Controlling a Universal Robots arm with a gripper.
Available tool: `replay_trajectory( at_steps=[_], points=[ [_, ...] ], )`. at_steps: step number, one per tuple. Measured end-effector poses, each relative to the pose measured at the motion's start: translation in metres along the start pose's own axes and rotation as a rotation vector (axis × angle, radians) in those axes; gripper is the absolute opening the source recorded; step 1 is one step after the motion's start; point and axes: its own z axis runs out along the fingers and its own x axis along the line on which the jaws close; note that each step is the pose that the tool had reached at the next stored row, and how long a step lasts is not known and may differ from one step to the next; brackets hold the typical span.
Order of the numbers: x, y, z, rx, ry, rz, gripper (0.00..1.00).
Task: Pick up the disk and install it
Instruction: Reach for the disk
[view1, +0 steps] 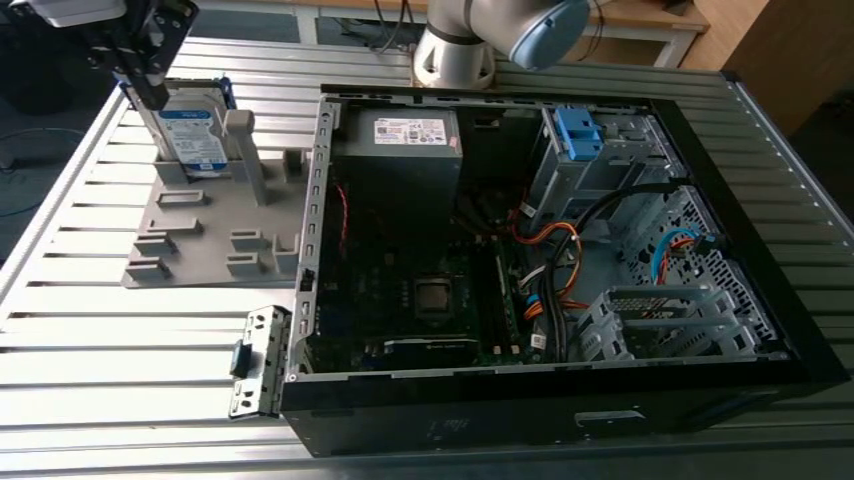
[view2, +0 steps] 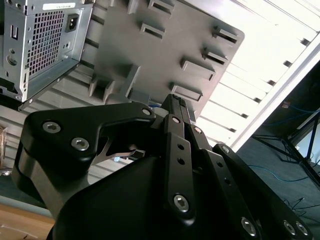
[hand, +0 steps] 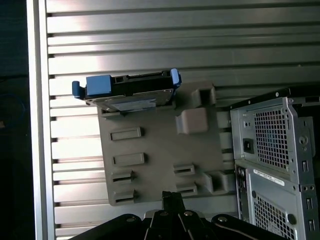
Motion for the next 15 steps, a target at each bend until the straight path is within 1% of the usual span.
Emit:
replay_trajectory(
  at_steps=[8, 11, 15],
  points=[
    [0.0036, -0.0003, 0.0022, 0.0000, 0.0000, 0.000, 0.11],
    [0.0065, -0.0005, 0.0032, 0.0000, 0.0000, 0.000, 0.11],
    [0.0122, 0.0001, 0.0057, 0.0000, -0.0001, 0.000, 0.11]
  ],
)
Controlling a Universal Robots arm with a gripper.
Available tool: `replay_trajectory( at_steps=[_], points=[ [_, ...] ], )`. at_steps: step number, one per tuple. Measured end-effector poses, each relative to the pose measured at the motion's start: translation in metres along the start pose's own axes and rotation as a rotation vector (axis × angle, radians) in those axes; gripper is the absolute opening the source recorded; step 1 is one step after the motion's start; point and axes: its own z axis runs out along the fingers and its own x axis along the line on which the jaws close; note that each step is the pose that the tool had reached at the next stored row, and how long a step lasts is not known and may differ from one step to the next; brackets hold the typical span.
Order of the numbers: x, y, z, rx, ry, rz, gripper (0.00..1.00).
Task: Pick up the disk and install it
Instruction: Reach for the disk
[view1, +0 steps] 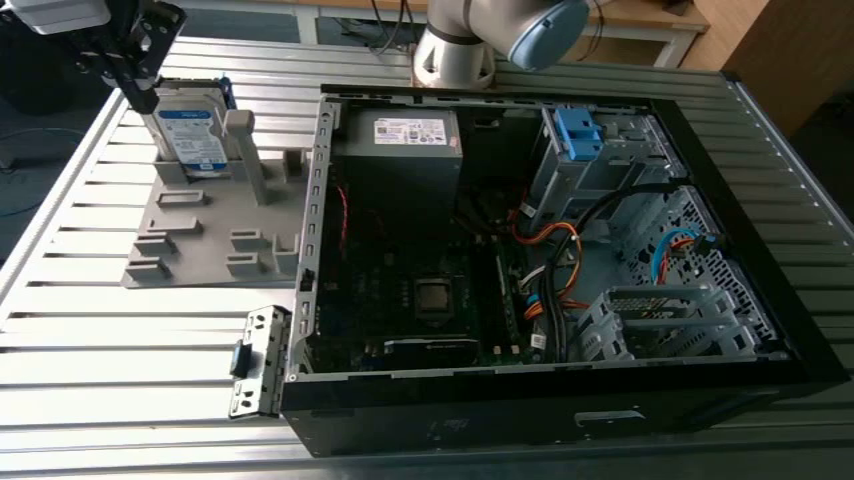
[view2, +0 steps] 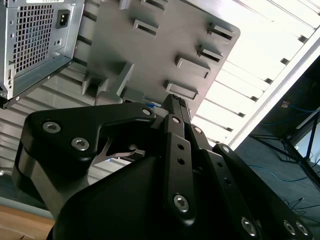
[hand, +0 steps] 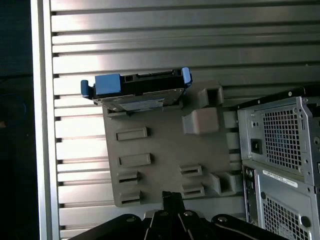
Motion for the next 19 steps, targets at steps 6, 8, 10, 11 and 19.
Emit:
replay_trajectory(
  at_steps=[6, 8, 10, 11, 19],
  points=[
    [0.0030, 0.0078, 0.0048, 0.0032, 0.0000, 0.000, 0.11],
    [0.0034, 0.0131, 0.0063, 0.0053, -0.0003, 0.000, 0.11],
    [0.0038, 0.0180, 0.0074, 0.0072, -0.0003, 0.000, 0.11],
    [0.0040, 0.0201, 0.0080, 0.0078, -0.0005, 0.000, 0.11],
    [0.0050, 0.0323, 0.0123, 0.0122, -0.0007, 0.000, 0.11]
  ],
)
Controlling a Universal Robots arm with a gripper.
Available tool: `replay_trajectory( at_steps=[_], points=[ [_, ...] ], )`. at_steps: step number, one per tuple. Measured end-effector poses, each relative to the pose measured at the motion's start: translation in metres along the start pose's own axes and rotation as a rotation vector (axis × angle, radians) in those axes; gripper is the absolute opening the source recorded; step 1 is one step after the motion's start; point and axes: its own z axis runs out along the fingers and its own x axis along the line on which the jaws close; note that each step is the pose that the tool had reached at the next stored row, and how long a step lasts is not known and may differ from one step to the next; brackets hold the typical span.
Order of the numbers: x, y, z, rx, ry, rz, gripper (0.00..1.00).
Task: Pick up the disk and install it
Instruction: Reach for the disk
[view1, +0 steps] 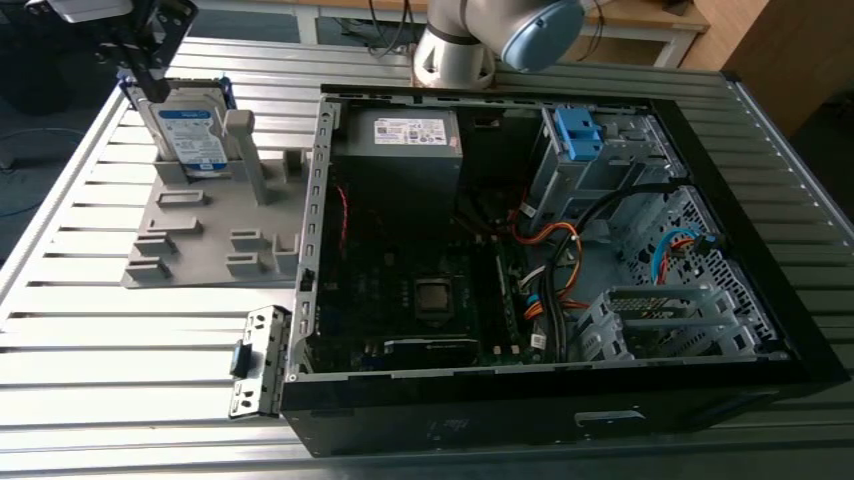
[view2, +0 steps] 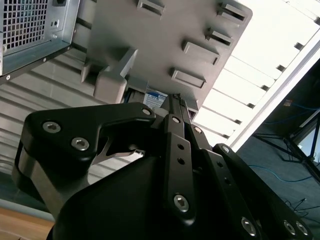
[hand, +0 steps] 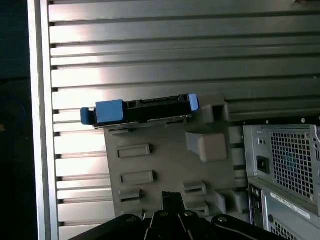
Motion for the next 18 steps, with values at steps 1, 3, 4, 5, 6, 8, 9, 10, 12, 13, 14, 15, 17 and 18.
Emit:
replay_trajectory(
  at_steps=[1, 3, 4, 5, 6, 8, 9, 10, 12, 13, 14, 15, 17, 18],
  points=[
    [0.0001, 0.0008, 0.0006, 0.0003, -0.0001, 0.000, 0.11],
    [0.0002, 0.0021, 0.0017, 0.0012, -0.0002, 0.000, 0.11],
    [0.0003, 0.0026, 0.0022, 0.0016, -0.0002, 0.000, 0.11],
    [0.0003, 0.0030, 0.0027, 0.0019, -0.0003, 0.000, 0.11],
    [0.0003, 0.0034, 0.0032, 0.0021, -0.0003, 0.000, 0.11],
    [0.0004, 0.0043, 0.0041, 0.0027, -0.0002, 0.000, 0.11],
    [0.0005, 0.0047, 0.0046, 0.0030, -0.0002, 0.000, 0.11],
    [0.0005, 0.0052, 0.0051, 0.0031, -0.0003, 0.000, 0.11],
    [0.0006, 0.0060, 0.0060, 0.0035, -0.0004, 0.000, 0.11],
    [0.0007, 0.0064, 0.0065, 0.0036, -0.0004, 0.000, 0.11],
    [0.0007, 0.0067, 0.0069, 0.0038, -0.0003, 0.000, 0.11],
    [0.0008, 0.0071, 0.0074, 0.0039, -0.0004, 0.000, 0.11],
    [0.0009, 0.0080, 0.0083, 0.0041, -0.0004, 0.000, 0.11],
    [0.0009, 0.0084, 0.0088, 0.0043, -0.0004, 0.000, 0.11]
  ],
)
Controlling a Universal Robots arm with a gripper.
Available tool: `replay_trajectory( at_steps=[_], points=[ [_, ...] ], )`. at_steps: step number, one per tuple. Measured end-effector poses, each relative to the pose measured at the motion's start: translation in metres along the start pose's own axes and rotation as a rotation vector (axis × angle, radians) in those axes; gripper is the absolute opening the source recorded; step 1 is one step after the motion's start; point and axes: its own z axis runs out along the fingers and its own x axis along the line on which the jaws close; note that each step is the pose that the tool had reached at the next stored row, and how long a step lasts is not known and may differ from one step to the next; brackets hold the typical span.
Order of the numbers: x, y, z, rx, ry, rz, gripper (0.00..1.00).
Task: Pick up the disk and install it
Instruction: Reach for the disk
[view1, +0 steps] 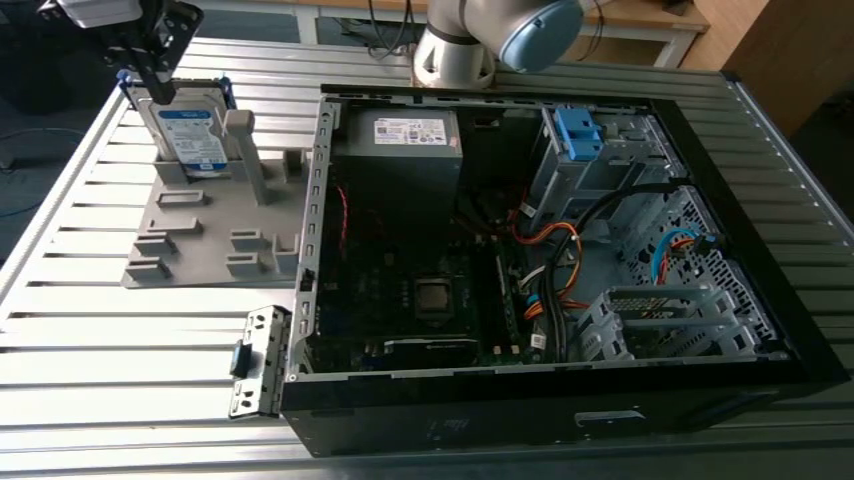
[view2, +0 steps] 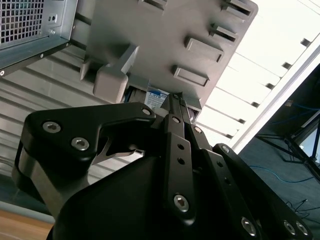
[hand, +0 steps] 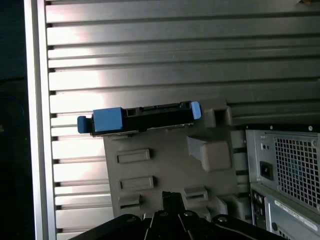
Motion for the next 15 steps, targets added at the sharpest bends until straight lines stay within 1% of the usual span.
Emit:
replay_trajectory(
  at_steps=[3, 6, 15],
  points=[
    [0.0001, 0.0015, 0.0015, 0.0006, 0.0000, 0.000, 0.11],
    [0.0005, 0.0043, 0.0032, 0.0014, -0.0001, 0.000, 0.11],
    [0.0037, 0.0163, 0.0079, 0.0039, -0.0003, 0.000, 0.11]
  ],
)
